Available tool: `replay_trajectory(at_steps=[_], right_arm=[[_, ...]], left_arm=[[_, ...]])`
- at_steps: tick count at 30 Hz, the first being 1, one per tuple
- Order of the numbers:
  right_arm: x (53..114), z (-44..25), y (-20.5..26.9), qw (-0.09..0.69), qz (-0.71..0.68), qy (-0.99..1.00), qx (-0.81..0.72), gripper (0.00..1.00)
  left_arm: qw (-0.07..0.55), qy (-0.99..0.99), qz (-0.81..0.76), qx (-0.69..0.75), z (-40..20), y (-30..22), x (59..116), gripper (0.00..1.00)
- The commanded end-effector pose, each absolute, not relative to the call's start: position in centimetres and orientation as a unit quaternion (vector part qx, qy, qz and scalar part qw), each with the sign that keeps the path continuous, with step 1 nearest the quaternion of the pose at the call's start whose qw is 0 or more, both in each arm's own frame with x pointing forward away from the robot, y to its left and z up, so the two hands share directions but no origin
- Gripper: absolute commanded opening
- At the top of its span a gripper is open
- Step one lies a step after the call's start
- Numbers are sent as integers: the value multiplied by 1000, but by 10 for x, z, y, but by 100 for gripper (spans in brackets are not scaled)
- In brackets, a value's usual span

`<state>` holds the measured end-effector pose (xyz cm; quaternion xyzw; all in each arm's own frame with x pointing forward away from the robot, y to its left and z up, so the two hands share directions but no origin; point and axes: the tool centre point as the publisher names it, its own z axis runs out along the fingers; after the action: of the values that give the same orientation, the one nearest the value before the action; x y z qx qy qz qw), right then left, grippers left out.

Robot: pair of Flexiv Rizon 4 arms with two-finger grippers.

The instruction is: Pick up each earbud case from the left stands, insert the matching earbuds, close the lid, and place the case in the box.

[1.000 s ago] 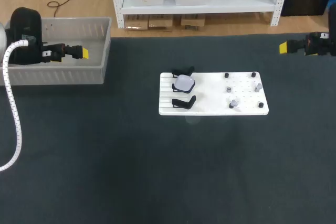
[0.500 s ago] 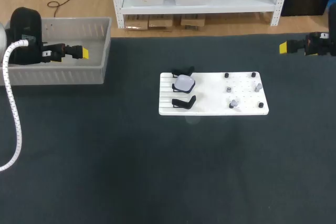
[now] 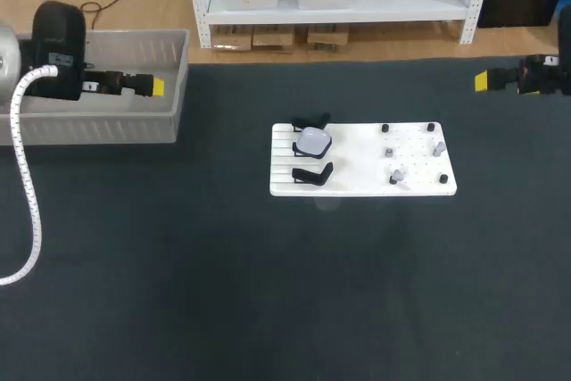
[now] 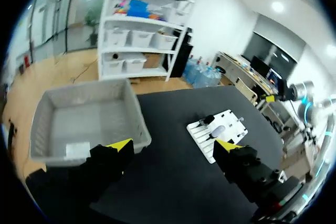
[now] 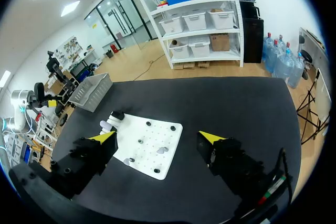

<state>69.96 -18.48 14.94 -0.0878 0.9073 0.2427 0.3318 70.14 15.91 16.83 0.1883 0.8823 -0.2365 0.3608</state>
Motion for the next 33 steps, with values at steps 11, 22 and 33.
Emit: replay_trajectory(at_steps=[11, 22, 33], right_arm=[[699, 150, -185, 332, 242, 908, -88, 100], [699, 150, -185, 332, 242, 908, -88, 100], [699, 150, -185, 332, 242, 908, -88, 100]], left_arm=[[388, 726, -346, 449, 188, 112, 711, 100], [329, 665, -368, 560, 157, 78, 709, 100], [285, 628, -361, 628, 113, 41, 711, 100]])
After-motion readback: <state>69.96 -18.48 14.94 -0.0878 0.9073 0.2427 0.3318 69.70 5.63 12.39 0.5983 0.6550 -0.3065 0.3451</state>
